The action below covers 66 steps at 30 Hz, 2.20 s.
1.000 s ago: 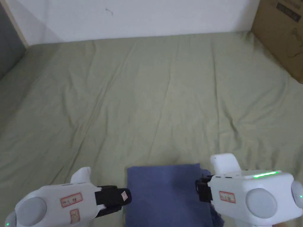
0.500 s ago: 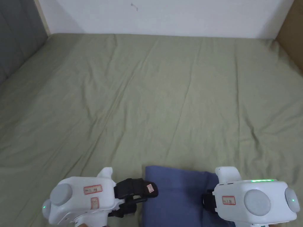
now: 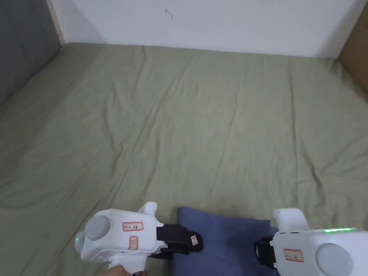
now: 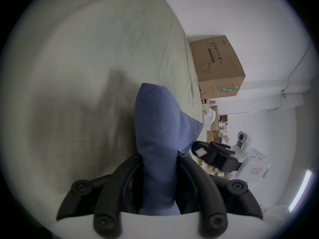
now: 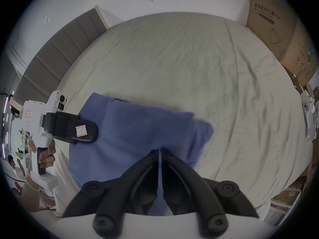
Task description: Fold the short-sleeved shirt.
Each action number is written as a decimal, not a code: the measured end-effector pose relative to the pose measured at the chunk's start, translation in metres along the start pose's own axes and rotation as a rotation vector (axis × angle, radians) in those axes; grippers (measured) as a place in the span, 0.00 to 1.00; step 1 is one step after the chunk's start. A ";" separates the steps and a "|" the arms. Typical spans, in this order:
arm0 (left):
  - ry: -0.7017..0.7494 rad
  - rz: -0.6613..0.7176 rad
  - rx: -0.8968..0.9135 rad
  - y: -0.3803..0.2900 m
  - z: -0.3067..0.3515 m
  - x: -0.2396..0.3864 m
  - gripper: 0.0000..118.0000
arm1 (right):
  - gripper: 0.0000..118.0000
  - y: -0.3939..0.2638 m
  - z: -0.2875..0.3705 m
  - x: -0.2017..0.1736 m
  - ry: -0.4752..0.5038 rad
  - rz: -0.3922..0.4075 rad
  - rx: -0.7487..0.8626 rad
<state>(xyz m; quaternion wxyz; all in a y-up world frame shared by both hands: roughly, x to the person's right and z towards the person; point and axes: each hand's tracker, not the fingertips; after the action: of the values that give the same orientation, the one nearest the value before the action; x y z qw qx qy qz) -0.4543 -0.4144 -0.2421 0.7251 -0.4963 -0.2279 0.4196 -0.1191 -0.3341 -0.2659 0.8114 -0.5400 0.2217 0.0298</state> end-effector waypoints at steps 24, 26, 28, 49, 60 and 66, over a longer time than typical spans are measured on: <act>1.426 -0.181 0.164 0.149 0.290 -0.094 0.88 | 0.04 0.036 -0.020 -0.033 0.027 -0.028 0.007; 1.403 -0.187 0.222 0.144 0.295 -0.085 0.92 | 0.04 0.036 -0.020 -0.034 0.030 -0.017 0.001; 1.359 -0.161 0.275 0.142 0.297 -0.071 0.92 | 0.04 0.036 -0.021 -0.032 0.024 -0.013 0.002; 0.783 -0.575 0.640 -0.025 0.150 0.211 0.00 | 0.04 0.016 0.094 0.005 0.044 -0.086 0.406; 0.760 -0.793 0.997 -0.091 0.085 0.292 0.00 | 0.04 0.020 0.178 -0.020 -0.174 0.043 0.834; 0.779 -0.772 1.039 -0.104 0.081 0.298 0.00 | 0.04 0.008 0.188 -0.025 -0.249 0.077 0.907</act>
<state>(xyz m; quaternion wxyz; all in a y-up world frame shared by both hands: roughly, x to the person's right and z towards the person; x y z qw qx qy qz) -0.3129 -0.1384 -0.1405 0.9894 -0.0879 0.1144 -0.0167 -0.0823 -0.1591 -0.2034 0.9841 -0.1147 0.1333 0.0245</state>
